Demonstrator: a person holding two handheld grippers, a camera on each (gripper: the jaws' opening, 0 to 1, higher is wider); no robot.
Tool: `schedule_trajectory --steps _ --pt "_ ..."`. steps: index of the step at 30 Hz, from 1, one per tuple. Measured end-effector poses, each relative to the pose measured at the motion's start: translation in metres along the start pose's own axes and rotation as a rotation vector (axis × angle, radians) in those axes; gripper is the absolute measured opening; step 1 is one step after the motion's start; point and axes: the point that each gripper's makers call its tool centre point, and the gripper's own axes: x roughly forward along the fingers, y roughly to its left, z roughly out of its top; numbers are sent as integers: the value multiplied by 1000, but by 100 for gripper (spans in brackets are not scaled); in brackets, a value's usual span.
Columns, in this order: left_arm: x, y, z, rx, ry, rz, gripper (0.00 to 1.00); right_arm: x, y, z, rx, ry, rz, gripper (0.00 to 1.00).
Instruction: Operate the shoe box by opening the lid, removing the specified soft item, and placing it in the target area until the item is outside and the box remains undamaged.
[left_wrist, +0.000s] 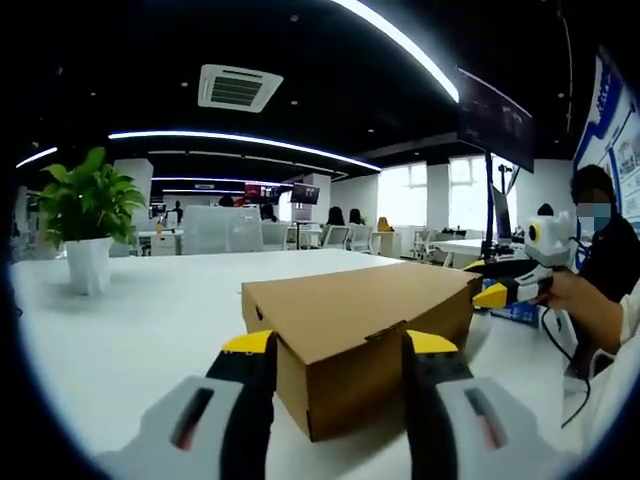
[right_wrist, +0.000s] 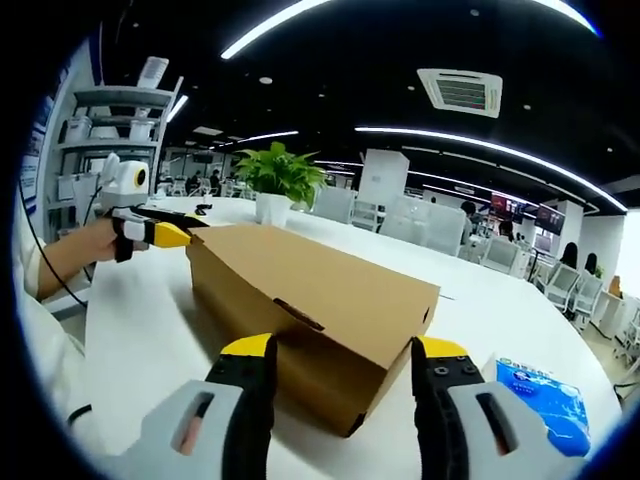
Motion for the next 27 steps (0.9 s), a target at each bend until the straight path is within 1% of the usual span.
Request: schedule_trajectory --steps 6,11,14,18,22,27 --pt "-1 -2 0 -1 2 -8 53 -4 1 -1 -9 2 4 54" --pt "-3 -3 -1 14 0 -4 52 -3 2 -1 -11 2 9 54" --pt "-3 -2 -1 18 2 0 50 -4 2 -3 -11 25 14 54" --pt "-6 -1 1 0 -7 -3 49 -5 4 -1 57 0 40 57" --pt "-5 -1 1 7 -3 -5 49 -4 1 -1 33 8 19 56" --pt "-6 -2 2 10 -6 -8 49 -5 3 0 11 12 18 56"
